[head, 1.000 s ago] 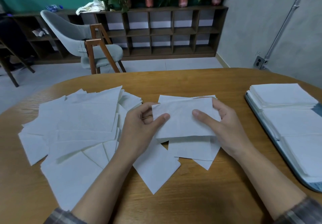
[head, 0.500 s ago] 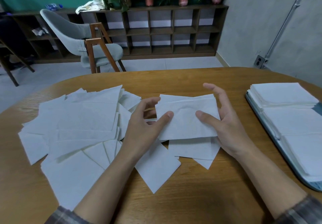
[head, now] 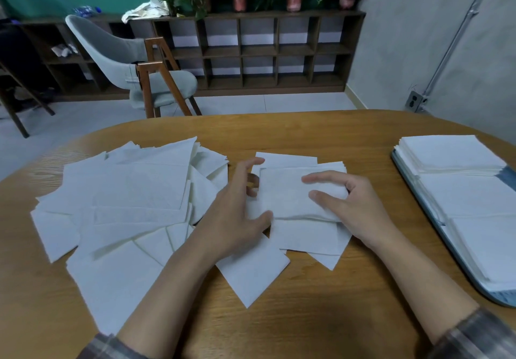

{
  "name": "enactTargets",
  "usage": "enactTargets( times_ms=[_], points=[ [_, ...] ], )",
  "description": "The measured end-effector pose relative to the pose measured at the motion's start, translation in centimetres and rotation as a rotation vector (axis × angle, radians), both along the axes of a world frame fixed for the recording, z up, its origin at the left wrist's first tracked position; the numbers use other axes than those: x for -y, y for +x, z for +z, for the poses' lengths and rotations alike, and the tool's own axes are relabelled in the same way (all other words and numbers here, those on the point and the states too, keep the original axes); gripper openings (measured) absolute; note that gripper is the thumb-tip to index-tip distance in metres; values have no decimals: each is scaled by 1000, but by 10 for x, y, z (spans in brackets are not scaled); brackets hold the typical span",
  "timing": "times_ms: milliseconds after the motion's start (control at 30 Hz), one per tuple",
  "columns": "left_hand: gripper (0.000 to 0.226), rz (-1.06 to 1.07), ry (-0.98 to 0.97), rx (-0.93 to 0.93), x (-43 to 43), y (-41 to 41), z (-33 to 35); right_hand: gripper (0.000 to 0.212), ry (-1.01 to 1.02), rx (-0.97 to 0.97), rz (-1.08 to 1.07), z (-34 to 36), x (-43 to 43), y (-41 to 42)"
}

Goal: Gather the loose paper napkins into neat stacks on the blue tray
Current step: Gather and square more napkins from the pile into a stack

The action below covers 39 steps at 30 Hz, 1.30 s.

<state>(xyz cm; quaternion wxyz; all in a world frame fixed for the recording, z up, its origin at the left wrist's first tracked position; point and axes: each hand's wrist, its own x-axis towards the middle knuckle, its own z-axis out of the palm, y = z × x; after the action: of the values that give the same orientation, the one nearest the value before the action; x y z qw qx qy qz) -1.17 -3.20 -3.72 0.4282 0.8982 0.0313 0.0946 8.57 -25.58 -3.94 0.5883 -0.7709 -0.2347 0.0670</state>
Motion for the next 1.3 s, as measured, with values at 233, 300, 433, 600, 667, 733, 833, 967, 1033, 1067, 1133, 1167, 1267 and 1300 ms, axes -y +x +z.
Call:
enactTargets(
  times_ms=[233,300,433,600,667,733,833,967,1033,1067,1133,1167,1267,1300],
  points=[
    [39,-157,119,-187,-17,-7,5,25,19,11,-113,-7,2,7],
    [32,-197,115,-229,-22,-8,7,26,17,3,-132,-7,2,7],
    [19,-258,145,-253,-23,-6,6,26,10,5,-145,-6,2,8],
    [12,-254,134,-228,-20,-6,6,26,-17,38,-103,-5,2,5],
    [10,-229,78,-174,-18,-8,10,24,-5,48,-82,-4,1,4],
    [9,-197,16,-88,-17,-9,14,18,25,43,-53,-1,0,2],
    [9,-141,-60,-11,-15,-11,18,15,49,14,-32,0,-3,-1],
    [12,-52,-85,81,-13,-11,20,20,58,8,-16,4,-3,-4],
    [13,-20,-79,131,-11,-11,20,26,42,16,35,6,-3,-5],
    [13,-11,-82,150,-9,-11,20,34,41,11,78,7,-3,-7],
    [12,-3,-92,178,-4,-11,18,44,38,-29,166,7,-5,-12],
    [11,-2,-92,188,0,-11,16,39,46,-56,207,7,-6,-14],
    [12,-11,-106,196,6,-9,11,12,72,-64,194,5,-11,-19],
    [14,-6,-123,195,6,-8,10,10,63,-43,152,3,-11,-18]
  ],
)
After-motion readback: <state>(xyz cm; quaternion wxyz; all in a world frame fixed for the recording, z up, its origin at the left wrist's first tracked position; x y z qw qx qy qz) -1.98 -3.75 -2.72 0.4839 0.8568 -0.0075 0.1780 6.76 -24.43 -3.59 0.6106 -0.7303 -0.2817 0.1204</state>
